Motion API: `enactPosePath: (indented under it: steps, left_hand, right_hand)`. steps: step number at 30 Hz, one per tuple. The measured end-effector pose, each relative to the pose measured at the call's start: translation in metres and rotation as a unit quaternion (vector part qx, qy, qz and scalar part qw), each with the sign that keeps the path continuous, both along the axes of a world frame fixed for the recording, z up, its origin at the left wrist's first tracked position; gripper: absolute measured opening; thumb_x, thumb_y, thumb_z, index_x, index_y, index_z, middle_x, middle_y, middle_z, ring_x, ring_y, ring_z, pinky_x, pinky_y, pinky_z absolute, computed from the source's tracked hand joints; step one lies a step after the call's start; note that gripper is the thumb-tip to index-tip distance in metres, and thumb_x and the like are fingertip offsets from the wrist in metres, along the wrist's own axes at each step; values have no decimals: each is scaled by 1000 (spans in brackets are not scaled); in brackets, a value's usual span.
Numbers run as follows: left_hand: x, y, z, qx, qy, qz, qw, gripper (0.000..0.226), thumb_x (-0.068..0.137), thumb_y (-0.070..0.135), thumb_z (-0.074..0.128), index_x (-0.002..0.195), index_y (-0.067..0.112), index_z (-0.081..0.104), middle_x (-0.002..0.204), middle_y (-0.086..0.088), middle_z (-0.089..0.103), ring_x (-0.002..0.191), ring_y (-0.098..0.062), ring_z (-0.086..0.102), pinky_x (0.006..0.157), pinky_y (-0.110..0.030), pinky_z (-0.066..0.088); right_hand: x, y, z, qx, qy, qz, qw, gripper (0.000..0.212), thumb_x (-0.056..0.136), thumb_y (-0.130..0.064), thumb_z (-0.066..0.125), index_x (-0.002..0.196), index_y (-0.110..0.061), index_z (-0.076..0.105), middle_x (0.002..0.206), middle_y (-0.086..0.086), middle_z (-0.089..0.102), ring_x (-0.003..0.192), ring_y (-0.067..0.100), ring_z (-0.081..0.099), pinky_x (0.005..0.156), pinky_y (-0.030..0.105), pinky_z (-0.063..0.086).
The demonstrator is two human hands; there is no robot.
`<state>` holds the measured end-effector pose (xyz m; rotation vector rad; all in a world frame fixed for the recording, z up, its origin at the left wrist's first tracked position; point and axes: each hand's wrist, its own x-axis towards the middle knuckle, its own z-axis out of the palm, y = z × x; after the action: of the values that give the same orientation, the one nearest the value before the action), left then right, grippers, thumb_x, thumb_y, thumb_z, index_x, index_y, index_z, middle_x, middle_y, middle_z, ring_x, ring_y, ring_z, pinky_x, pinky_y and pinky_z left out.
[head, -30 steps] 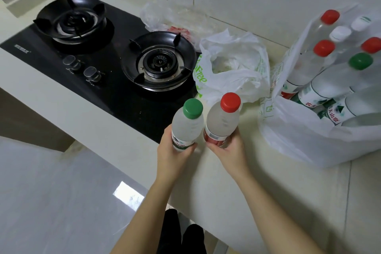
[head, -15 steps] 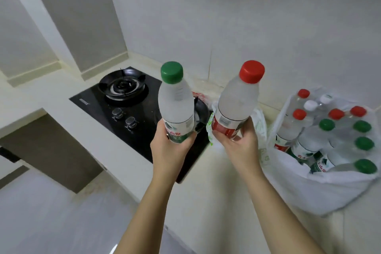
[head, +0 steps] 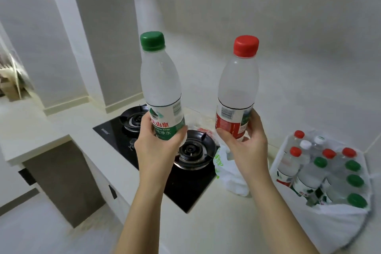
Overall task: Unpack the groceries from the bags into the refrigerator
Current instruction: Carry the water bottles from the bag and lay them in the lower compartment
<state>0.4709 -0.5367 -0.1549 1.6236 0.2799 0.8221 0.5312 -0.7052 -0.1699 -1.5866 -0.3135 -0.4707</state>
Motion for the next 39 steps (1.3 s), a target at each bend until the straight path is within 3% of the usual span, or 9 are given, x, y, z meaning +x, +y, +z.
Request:
enactPosePath:
  steps: [5, 9, 14, 21, 25, 27, 32, 35, 39]
  left_hand:
    - [-17, 21, 1, 7, -1, 13, 1000, 54, 70, 21, 84, 116, 35, 59, 95, 25, 67, 89, 10, 62, 70, -3, 45]
    - [-30, 43, 3, -4, -1, 24, 1000, 54, 71, 20, 83, 118, 33, 60, 99, 22, 68, 91, 9, 62, 67, -1, 44]
    - [-57, 87, 1, -16, -2, 60, 998, 50, 72, 19, 83, 115, 31, 61, 95, 23, 68, 88, 12, 61, 64, 1, 43]
    - [-110, 173, 4, 3, 7, 156, 988, 55, 71, 22, 84, 115, 39, 56, 98, 26, 65, 90, 13, 60, 65, -2, 46]
    - [-144, 212, 6, 18, 12, 215, 976, 62, 72, 24, 83, 128, 28, 55, 113, 13, 66, 102, -6, 62, 73, -8, 48]
    - [-161, 229, 4, 17, 8, 238, 971, 62, 72, 26, 83, 128, 29, 55, 112, 13, 67, 102, -6, 62, 74, -11, 49]
    - [-201, 265, 4, 16, 5, 284, 959, 61, 71, 27, 84, 126, 27, 57, 104, 19, 66, 90, 14, 59, 64, 1, 44]
    - [-223, 282, 4, 16, 8, 310, 950, 59, 72, 26, 83, 125, 26, 58, 105, 14, 68, 92, 7, 62, 64, 0, 45]
    - [-252, 298, 4, 8, 8, 353, 935, 56, 72, 25, 83, 123, 25, 59, 106, 12, 68, 95, -3, 63, 61, 0, 44]
  right_hand:
    - [-7, 16, 7, 5, -8, 9, 1000, 75, 69, -31, 83, 136, -22, 50, 123, -8, 64, 109, 11, 64, 91, 39, 57]
    - [-14, 36, 15, 19, -14, 20, 1000, 77, 65, -39, 82, 134, -22, 53, 121, -9, 66, 108, 4, 62, 88, 18, 52]
    - [-21, 80, 15, 27, -8, 48, 998, 63, 75, -13, 83, 131, -20, 55, 117, -9, 67, 105, 4, 64, 89, 17, 51]
    - [-44, 176, 10, 44, 0, 114, 993, 62, 74, -13, 83, 130, -21, 56, 114, -10, 69, 104, 5, 65, 85, 17, 52]
    - [-62, 226, 5, 44, 19, 166, 985, 64, 74, -17, 85, 131, -23, 56, 118, -9, 67, 108, 7, 64, 93, 29, 55]
    - [-73, 248, 3, 39, 23, 191, 981, 66, 74, -19, 85, 133, -23, 54, 121, -7, 67, 110, 9, 64, 95, 33, 54]
    - [-102, 294, 4, 40, 21, 243, 969, 68, 75, -21, 83, 136, -23, 52, 121, -14, 64, 109, -2, 61, 88, 13, 51]
    - [-118, 319, 5, 38, 21, 274, 961, 70, 73, -29, 81, 135, -28, 50, 118, -24, 61, 107, -13, 57, 79, 5, 48]
    - [-136, 352, 7, 35, 24, 306, 951, 70, 74, -25, 83, 136, -25, 50, 122, -15, 63, 110, -3, 60, 88, 15, 53]
